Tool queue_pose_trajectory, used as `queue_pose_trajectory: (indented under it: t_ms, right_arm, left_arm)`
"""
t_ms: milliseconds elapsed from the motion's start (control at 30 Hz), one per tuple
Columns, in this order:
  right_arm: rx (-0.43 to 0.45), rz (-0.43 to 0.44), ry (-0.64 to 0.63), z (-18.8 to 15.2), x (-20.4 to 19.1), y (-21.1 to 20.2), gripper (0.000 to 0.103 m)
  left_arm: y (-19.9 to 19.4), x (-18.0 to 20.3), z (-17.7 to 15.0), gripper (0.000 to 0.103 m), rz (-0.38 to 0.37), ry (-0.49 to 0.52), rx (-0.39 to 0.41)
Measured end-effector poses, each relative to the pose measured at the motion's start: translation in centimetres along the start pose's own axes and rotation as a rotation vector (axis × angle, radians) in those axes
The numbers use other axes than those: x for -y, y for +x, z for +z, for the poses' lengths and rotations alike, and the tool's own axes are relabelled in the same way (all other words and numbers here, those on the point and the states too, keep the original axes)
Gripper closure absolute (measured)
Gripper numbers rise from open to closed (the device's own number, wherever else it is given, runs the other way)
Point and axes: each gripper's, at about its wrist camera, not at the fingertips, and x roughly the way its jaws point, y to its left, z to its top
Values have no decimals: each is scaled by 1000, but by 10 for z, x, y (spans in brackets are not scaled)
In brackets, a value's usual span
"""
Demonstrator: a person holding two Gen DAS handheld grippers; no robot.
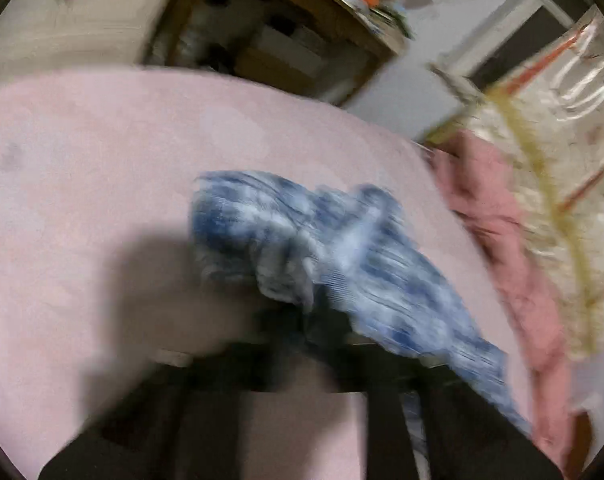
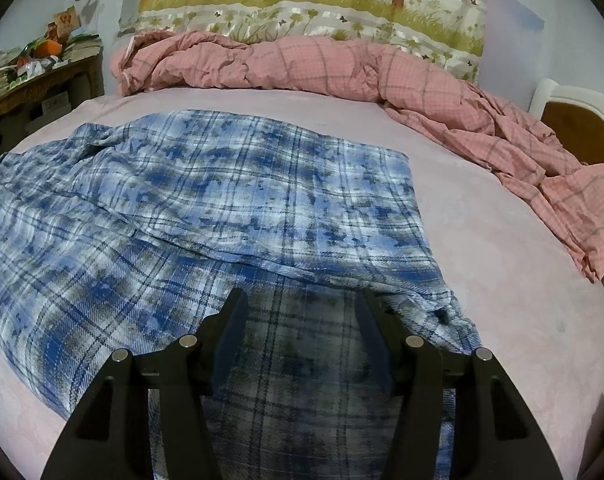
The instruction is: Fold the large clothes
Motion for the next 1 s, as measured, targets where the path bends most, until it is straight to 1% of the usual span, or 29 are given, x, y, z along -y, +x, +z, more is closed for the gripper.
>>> queue_pose_trajectory:
  t_ms: [67,100,133,200,233,300,333,400,433,500,600,667,700,767,800,867,900,933,1000]
  right_arm:
    - [-1,0,-3,0,-1,0,45]
    - [-1,0,-4,0,-1,0,45]
    - [-1,0,-3,0,-1,0,45]
    - [-1,0,-2,0,-1,0,45]
    - [-3,0,-2,-1,-1,1,45]
    - [-7,-1,-3,0,-1,2,45]
    - [-10,-2,-4,-1,-1,2,45]
    - [-14,-2,-6,-1,-1,3,45]
    - [-15,-3,-9,-1,-2,3,45]
    - [-12,-9,-16,-2,-3,3,45]
    - [-4,-12,-28,-1,-5,1,45]
    - [-7,-10,-31,-1,-5,2,45]
    - [-10,-9,-28,-2,-5,3,45]
    - [-16,-5,-21,-2,-4,4,45]
    - [-17,-4,-17,-2,-3,4,45]
    - [-18,-3,-15,-1,-3,4,45]
    - [-17,-4,-16,-1,-3,4,45]
    - [-16,-5,-19,-1,-3,4,45]
    - [-9,-11,-30,-1,-4,3,45]
  left_arm:
    - [-10,22,-4,99,31,96,53]
    - [-18,38,-6,99,22,160,77]
    - [-25,50,-8,99,-14,202,93]
    - [-42,81,-16,99,-113,259,111]
    - [-52,101,-22,99,-162,292,109]
    - [-67,138,-40,99,-229,367,99]
    - [-77,162,-55,99,-280,423,91]
    - [-89,200,-86,99,-367,524,50]
    - [-94,221,-108,99,-414,578,9]
    - [-97,250,-149,99,-499,649,-79]
    - [-99,281,-205,99,-598,770,-204]
    - [-96,292,-237,99,-627,837,-264]
    - [-96,295,-249,99,-624,861,-286]
    - [-83,297,-266,98,-593,896,-313]
    - [-76,296,-270,93,-579,907,-330]
    - [-63,294,-274,60,-535,920,-384]
    - [-58,292,-277,24,-504,921,-404]
    - [-57,293,-273,16,-474,918,-394]
    - [-68,290,-265,16,-474,908,-325]
